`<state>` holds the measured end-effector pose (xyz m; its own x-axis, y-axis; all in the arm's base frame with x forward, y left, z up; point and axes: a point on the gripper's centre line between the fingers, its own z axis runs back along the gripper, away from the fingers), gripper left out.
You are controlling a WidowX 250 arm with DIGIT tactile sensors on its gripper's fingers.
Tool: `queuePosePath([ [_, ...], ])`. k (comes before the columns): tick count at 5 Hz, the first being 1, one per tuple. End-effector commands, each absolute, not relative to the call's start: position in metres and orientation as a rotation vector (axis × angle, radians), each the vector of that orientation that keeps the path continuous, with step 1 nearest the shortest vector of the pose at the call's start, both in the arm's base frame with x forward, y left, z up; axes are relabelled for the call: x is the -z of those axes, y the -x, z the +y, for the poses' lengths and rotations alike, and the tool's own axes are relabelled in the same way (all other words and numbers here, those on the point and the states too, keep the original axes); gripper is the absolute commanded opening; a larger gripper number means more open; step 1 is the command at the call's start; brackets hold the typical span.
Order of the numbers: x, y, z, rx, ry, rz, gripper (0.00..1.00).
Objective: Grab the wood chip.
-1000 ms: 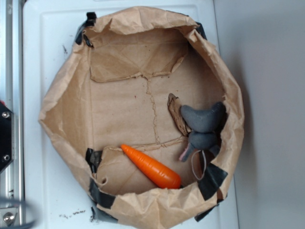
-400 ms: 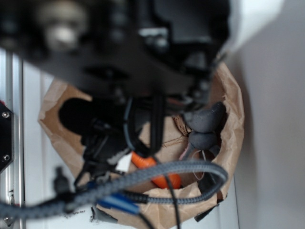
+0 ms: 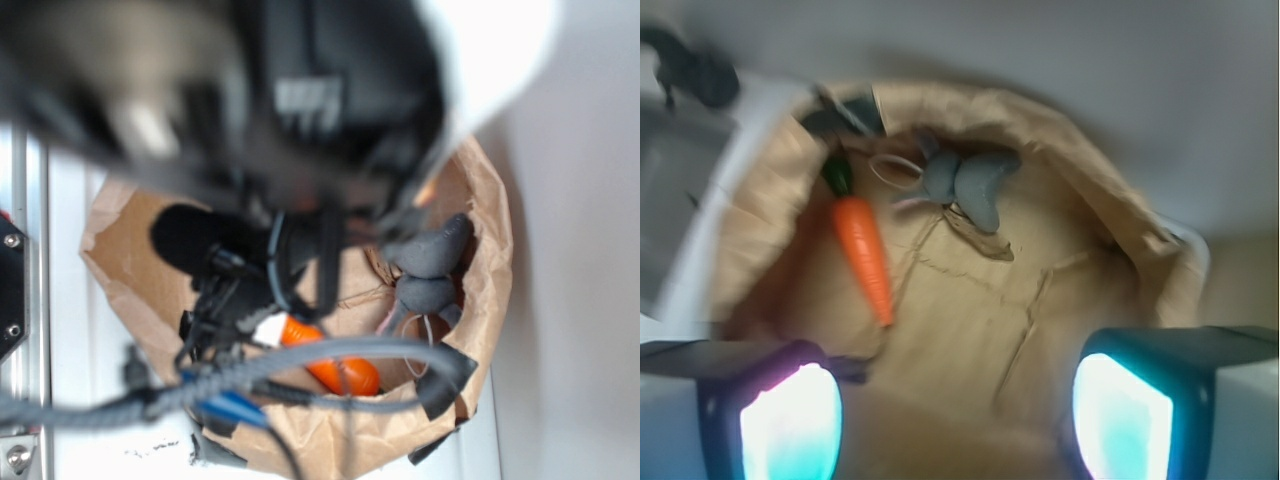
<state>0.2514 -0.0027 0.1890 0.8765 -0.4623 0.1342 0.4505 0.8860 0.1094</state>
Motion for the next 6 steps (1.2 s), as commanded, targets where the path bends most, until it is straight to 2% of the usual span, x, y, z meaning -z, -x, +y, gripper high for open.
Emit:
queuePosePath([
  [1,-0.121,-0.278,0.006,0.571,-0.121,-0.148,1.0],
  [2,-0.089,-0.301,0.013,0.565,-0.155,-0.096,1.0],
  [3,-0.066,-0.32,0.021,0.576,-0.132,-0.055,1.0],
  [4,-0.05,-0.331,0.024,0.596,-0.099,-0.046,1.0],
  [5,-0.04,-0.329,0.015,0.628,-0.134,-0.059,0.61],
  [6,-0.046,-0.331,0.019,0.594,-0.12,-0.098,0.0],
])
